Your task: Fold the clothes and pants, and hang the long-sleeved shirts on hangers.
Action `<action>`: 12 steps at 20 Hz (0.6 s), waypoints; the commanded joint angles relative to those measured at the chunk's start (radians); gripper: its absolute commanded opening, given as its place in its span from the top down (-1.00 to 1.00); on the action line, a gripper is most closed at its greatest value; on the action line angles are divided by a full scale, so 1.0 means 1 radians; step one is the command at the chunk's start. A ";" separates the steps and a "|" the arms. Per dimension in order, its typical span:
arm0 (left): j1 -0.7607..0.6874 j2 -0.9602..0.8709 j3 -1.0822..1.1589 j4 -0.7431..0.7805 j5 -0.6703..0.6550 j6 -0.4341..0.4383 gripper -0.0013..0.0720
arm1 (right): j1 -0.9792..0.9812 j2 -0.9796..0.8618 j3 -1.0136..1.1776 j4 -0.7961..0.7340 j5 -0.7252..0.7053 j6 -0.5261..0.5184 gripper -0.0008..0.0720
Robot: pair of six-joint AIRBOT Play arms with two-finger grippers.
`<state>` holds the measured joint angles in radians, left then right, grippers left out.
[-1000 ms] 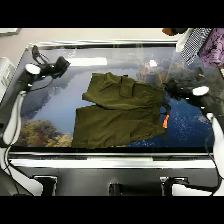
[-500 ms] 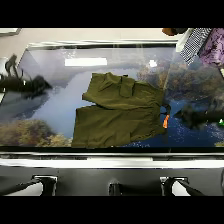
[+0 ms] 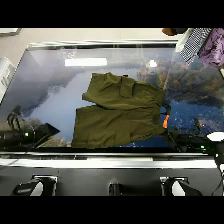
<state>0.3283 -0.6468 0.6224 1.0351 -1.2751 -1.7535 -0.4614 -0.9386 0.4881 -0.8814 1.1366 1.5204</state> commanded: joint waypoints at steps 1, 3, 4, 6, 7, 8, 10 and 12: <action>0.000 0.112 -0.089 -0.009 -0.017 -0.083 -0.99 | 0.000 0.009 -0.024 0.048 -0.157 0.014 -0.29; 0.000 0.108 -0.093 -0.016 -0.023 -0.086 -0.99 | 0.000 -0.006 -0.024 0.090 -0.203 0.013 -0.29; 0.000 0.108 -0.093 -0.016 -0.023 -0.100 -0.99 | 0.000 -0.023 -0.024 0.106 -0.217 0.013 -0.29; 0.000 0.108 -0.093 -0.015 -0.022 -0.116 -0.99 | 0.000 -0.071 -0.024 0.172 -0.223 -0.023 -0.29; 0.000 0.108 -0.093 -0.015 -0.022 -0.126 -0.99 | 0.000 -0.095 -0.024 0.197 -0.215 -0.048 -0.29; 0.000 0.108 -0.093 -0.015 -0.022 -0.130 -0.99 | 0.000 -0.118 -0.024 0.202 -0.196 -0.051 -0.29; 0.000 0.108 -0.093 -0.015 -0.023 -0.144 -0.99 | 0.000 -0.143 -0.024 0.189 -0.154 -0.051 -0.29; 0.000 0.108 -0.093 -0.016 -0.023 -0.144 -0.99 | 0.000 -0.144 -0.024 0.189 -0.140 -0.050 -0.27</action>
<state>0.3283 -0.5407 0.5312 1.0203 -1.2968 -1.8835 -0.4614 -1.0603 0.4644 -0.7097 0.9691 1.4807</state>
